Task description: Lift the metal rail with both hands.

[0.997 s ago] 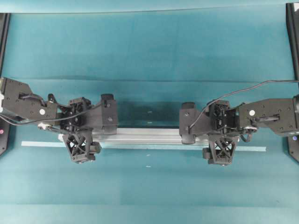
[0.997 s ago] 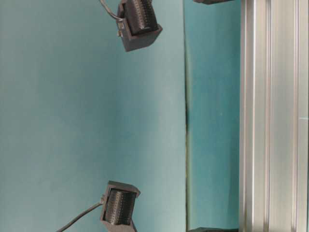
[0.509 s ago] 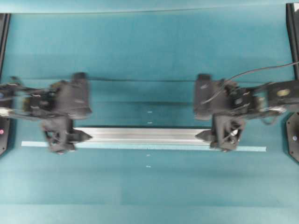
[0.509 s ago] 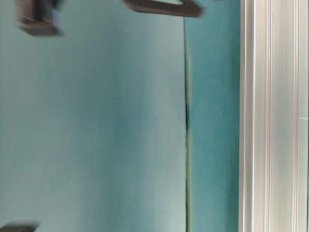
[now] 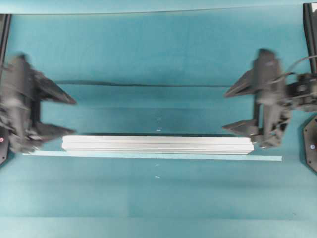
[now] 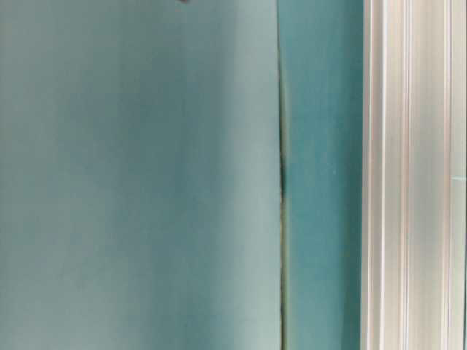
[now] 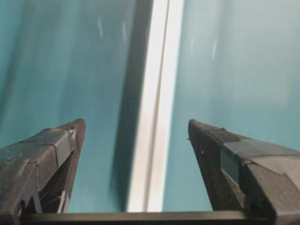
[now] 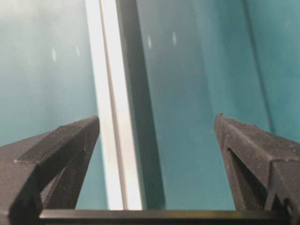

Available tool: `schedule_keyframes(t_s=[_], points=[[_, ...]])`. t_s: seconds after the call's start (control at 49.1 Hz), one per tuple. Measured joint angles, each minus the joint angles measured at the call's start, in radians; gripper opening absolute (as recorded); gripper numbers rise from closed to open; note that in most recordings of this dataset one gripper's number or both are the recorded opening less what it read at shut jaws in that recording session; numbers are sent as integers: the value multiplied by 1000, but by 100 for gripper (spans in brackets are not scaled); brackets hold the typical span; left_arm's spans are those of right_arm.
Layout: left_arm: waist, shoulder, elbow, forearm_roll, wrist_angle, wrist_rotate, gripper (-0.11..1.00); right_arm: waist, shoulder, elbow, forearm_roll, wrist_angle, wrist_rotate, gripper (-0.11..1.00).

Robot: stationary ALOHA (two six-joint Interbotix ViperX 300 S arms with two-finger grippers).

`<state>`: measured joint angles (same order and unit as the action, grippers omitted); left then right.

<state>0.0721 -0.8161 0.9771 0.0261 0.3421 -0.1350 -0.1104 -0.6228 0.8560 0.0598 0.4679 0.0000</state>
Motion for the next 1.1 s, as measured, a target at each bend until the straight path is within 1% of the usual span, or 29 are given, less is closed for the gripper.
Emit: schedule_keyframes(t_s=[0.203,0.285,0.529,1.099], points=[[8,-94,6,-3,-12,0,88,-2,-117,40,0,-92,0,98],[11,-117,6,-3,-18,0,88,-2,-173,49,2,-107,0,98],[12,-156,6,-3,-63,0,88,-3,-270,57,2,-110,2,98],[17,-222,6,-3,-94,0,88,-5,-390,67,0,-112,8,98]])
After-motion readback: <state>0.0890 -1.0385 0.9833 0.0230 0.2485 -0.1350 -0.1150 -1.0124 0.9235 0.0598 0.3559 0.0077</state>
